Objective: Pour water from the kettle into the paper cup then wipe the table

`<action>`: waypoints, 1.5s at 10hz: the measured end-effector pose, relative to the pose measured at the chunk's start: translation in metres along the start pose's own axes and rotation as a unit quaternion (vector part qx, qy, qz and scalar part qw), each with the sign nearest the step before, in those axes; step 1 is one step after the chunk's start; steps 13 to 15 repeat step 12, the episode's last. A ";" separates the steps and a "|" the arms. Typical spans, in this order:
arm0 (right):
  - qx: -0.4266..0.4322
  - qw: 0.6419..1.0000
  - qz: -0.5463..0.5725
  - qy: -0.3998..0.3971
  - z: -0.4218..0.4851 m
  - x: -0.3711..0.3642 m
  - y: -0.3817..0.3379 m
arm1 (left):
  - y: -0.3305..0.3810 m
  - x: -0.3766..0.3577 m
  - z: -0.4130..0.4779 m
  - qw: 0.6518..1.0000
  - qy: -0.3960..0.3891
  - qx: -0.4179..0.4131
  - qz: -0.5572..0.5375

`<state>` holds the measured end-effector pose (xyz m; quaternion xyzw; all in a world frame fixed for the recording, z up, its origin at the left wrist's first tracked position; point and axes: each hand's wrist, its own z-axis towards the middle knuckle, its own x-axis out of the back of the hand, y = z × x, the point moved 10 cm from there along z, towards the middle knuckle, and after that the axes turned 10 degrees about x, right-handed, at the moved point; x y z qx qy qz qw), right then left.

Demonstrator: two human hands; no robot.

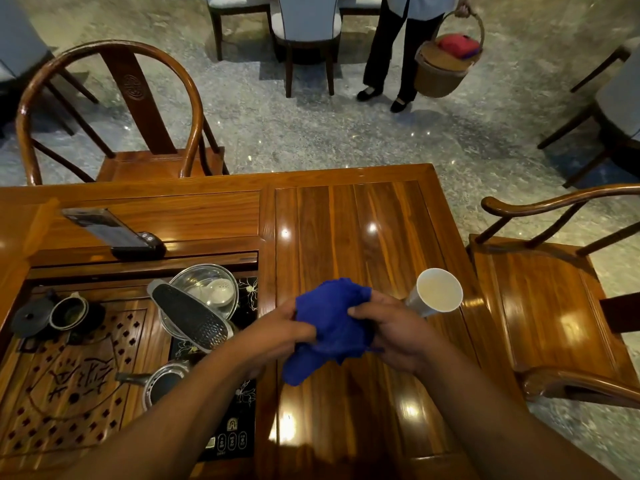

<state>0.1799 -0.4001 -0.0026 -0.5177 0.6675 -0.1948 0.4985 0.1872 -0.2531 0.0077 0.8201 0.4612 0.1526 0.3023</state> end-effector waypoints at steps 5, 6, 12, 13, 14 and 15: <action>-0.031 0.848 -0.515 0.124 0.041 0.079 0.064 | -0.074 0.008 0.090 0.969 0.242 0.023 0.043; 0.080 0.690 -0.707 0.131 0.031 0.059 0.046 | -0.073 0.003 0.094 0.911 0.291 -0.021 0.290; 0.136 0.583 -0.801 0.003 0.034 0.025 0.067 | -0.058 -0.020 0.079 0.847 0.241 -0.021 0.472; 0.136 0.583 -0.801 0.003 0.034 0.025 0.067 | -0.058 -0.020 0.079 0.847 0.241 -0.021 0.472; 0.136 0.583 -0.801 0.003 0.034 0.025 0.067 | -0.058 -0.020 0.079 0.847 0.241 -0.021 0.472; 0.136 0.583 -0.801 0.003 0.034 0.025 0.067 | -0.058 -0.020 0.079 0.847 0.241 -0.021 0.472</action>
